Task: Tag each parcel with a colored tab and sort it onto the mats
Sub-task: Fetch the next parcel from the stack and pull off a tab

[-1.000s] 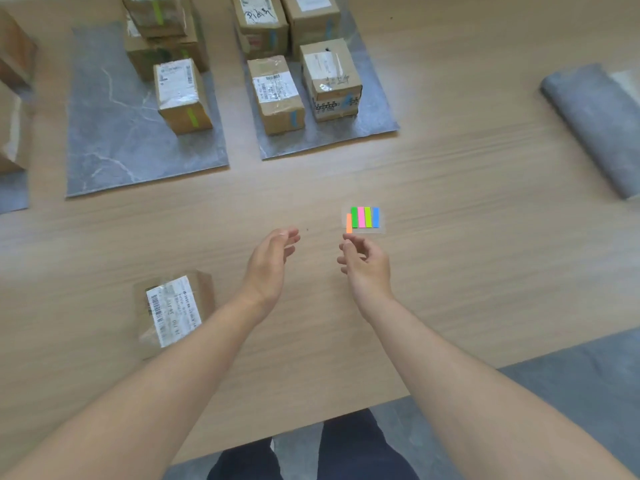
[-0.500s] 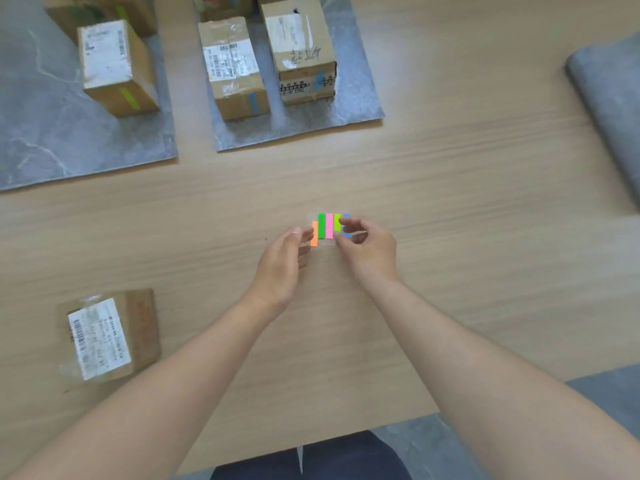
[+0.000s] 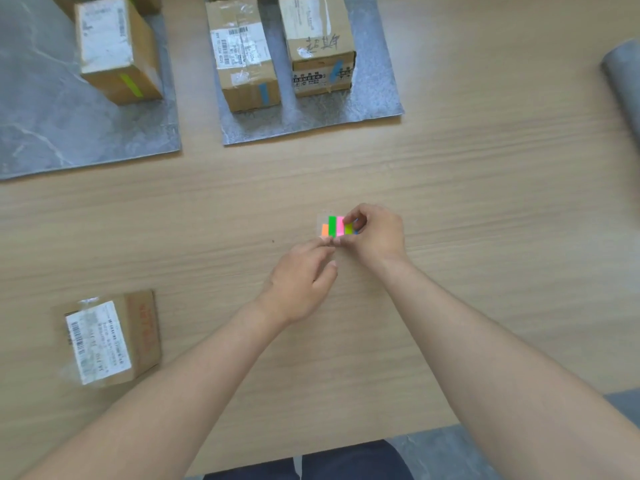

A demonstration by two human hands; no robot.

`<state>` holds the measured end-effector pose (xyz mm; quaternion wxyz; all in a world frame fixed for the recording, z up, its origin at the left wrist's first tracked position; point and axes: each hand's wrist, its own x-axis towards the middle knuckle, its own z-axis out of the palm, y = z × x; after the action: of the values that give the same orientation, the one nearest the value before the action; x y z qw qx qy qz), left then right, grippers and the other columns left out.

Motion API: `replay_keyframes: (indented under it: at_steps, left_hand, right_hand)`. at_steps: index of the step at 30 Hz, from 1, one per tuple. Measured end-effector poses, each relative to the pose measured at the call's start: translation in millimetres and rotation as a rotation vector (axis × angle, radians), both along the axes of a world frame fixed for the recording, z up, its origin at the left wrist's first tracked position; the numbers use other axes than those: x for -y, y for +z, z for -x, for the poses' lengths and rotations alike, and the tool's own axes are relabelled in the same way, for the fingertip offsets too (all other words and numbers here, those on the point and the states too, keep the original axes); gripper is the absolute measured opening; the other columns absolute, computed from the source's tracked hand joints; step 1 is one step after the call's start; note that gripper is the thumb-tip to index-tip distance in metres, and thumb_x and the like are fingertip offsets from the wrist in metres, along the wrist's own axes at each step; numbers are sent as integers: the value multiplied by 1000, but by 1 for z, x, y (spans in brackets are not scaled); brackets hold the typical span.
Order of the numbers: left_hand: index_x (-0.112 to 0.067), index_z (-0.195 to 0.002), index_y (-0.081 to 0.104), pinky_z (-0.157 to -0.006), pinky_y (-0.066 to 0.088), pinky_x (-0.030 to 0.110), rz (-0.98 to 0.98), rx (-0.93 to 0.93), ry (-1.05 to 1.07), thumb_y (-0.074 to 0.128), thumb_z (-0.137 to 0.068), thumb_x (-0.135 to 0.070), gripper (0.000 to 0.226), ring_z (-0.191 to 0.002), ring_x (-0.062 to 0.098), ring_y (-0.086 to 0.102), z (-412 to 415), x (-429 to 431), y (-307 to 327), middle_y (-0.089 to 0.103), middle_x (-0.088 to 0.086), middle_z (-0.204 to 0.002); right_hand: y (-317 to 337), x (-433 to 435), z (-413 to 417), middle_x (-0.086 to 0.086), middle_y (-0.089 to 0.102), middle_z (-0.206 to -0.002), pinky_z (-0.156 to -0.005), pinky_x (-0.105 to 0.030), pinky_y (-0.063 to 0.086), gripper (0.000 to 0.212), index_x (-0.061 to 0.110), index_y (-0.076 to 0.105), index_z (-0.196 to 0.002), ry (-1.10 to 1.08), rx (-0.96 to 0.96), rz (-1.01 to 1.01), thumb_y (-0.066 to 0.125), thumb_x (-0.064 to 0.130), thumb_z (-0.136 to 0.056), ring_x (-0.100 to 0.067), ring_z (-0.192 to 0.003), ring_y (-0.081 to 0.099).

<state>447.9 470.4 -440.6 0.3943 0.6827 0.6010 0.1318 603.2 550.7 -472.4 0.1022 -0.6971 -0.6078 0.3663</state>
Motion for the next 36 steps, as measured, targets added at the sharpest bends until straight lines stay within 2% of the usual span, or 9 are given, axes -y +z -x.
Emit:
replay_keyframes:
  at_steps: [6, 12, 15, 19, 22, 26, 29, 32, 36]
  left_hand:
    - [0, -121, 65, -100, 49, 41, -9, -218, -165, 38, -83, -36, 59, -113, 37, 61, 0, 2, 1, 60, 19, -133]
    - [1, -108, 69, -97, 52, 39, 3, -219, -204, 38, -81, -33, 53, -112, 37, 62, 3, 3, -3, 62, 19, -130]
    - [1, -95, 70, -95, 51, 36, 9, -208, -221, 36, -80, -30, 49, -111, 35, 63, 6, 3, -5, 63, 18, -130]
    - [1, -93, 71, -98, 52, 37, 13, -202, -212, 38, -78, -28, 46, -115, 35, 62, 4, 2, -7, 61, 18, -135]
    - [1, -98, 70, -98, 49, 35, 9, -224, -190, 47, -79, -23, 38, -120, 34, 59, 2, 4, -9, 57, 16, -141]
    - [0, -107, 68, -101, 46, 34, -2, -239, -179, 53, -85, -19, 32, -129, 31, 52, 1, 5, -9, 49, 11, -149]
    - [-3, -118, 66, -104, 44, 34, -15, -251, -176, 55, -88, -19, 36, -133, 29, 48, 1, 4, -5, 47, 8, -151]
    - [-3, -126, 60, -102, 45, 35, -13, -258, -172, 55, -86, -18, 42, -129, 30, 51, -1, 4, -1, 49, 9, -147]
    - [-8, -142, 49, -101, 46, 40, -33, -287, -173, 52, -83, -26, 62, -120, 32, 53, -4, 5, -2, 51, 10, -140]
  right_hand:
    - [4, -6, -4, 6, 63, -78, -65, -26, 40, 22, 24, 76, -89, 66, 43, 19, 91, 28, -72, -15, -75, 62]
    - [2, -3, -4, 2, 61, -84, -69, -34, 49, 32, 26, 72, -90, 251, 59, -42, 92, 28, -66, -20, -80, 61]
    - [7, -11, -3, 8, 62, -74, -63, -27, 43, 32, 28, 74, -86, 184, 56, 31, 95, 28, -62, -14, -74, 61]
    - [11, -19, -2, 13, 60, -65, -56, -17, 39, 30, 30, 70, -77, 177, 51, 101, 97, 28, -61, -6, -65, 58]
    - [10, -19, -3, 15, 58, -63, -55, -15, 37, 23, 28, 75, -79, 179, 61, 104, 94, 28, -67, -6, -65, 57]
    - [11, -14, -2, 11, 60, -72, -66, -28, 46, 10, 21, 78, -87, 294, 95, 0, 84, 25, -80, -17, -78, 63]
    - [13, -7, -2, -3, 62, -87, -74, -40, 51, 12, 13, 74, -98, 471, 122, -137, 72, 20, -88, -28, -87, 62]
    - [9, 0, -4, -13, 63, -89, -65, -43, 52, 12, 7, 74, -94, 500, 100, -250, 70, 16, -87, -36, -80, 63]
    - [5, 3, -6, -12, 66, -87, -60, -41, 51, 11, 7, 77, -90, 519, 72, -323, 69, 7, -83, -37, -75, 65]
